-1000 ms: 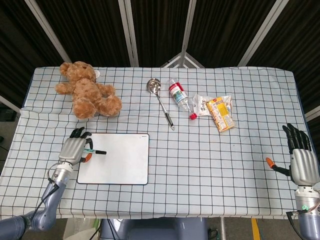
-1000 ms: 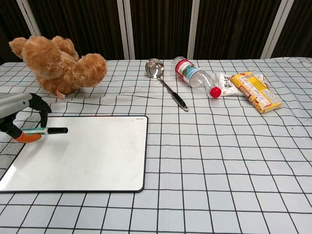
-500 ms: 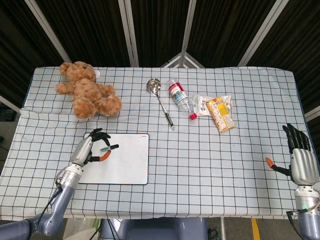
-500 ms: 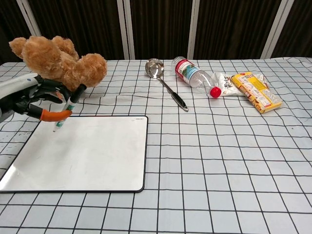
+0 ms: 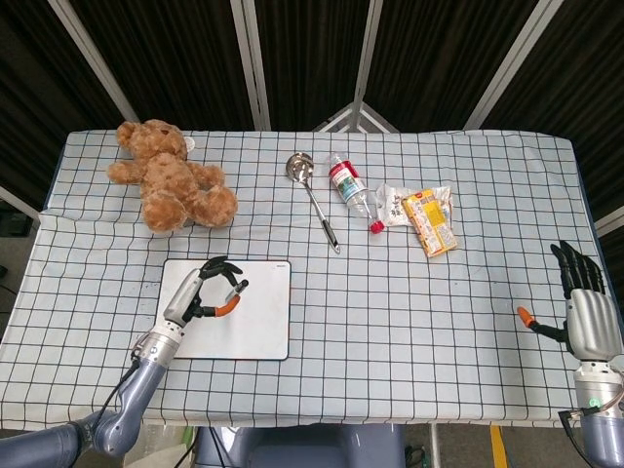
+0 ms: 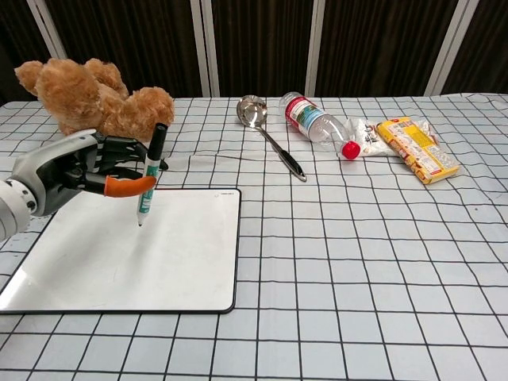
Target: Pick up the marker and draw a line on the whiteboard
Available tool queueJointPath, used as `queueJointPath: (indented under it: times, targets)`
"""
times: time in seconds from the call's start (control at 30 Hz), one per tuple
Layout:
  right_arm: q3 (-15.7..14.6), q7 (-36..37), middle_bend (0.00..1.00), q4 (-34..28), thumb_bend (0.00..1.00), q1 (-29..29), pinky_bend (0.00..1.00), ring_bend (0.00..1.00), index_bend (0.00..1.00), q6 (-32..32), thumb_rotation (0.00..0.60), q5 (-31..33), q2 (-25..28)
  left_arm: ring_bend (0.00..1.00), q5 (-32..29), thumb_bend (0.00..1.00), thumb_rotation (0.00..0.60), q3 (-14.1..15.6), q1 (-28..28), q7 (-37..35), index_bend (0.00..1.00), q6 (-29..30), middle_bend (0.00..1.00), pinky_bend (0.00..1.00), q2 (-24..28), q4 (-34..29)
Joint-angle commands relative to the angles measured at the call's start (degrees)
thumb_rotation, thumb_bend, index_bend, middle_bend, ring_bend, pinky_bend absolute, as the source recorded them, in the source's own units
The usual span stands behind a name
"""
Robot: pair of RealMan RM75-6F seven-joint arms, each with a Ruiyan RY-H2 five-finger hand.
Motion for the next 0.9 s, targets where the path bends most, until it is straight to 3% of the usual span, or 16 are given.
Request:
queueJointPath:
  times: [0.03, 0.9]
  targets:
    - [-0.01, -0.04, 0.0, -0.01, 0.21, 0.03, 0.0, 0.0, 0.0, -0.04, 0.6, -0.03, 0.02, 0.1, -0.23, 0.53, 0.6, -0.13, -0.16, -0.38, 0.75, -0.12, 0.31, 0.19, -0.65, 0.52]
    - [-0.03, 0.18, 0.0, 0.08, 0.21, 0.09, 0.0, 0.0, 0.0, -0.24, 0.6, -0.02, 0.03, 0.1, 1.71, 0.52, 0.6, 0.46, -1.64, -1.84, 0.75, -0.85, 0.31, 0.19, -4.71, 6.25]
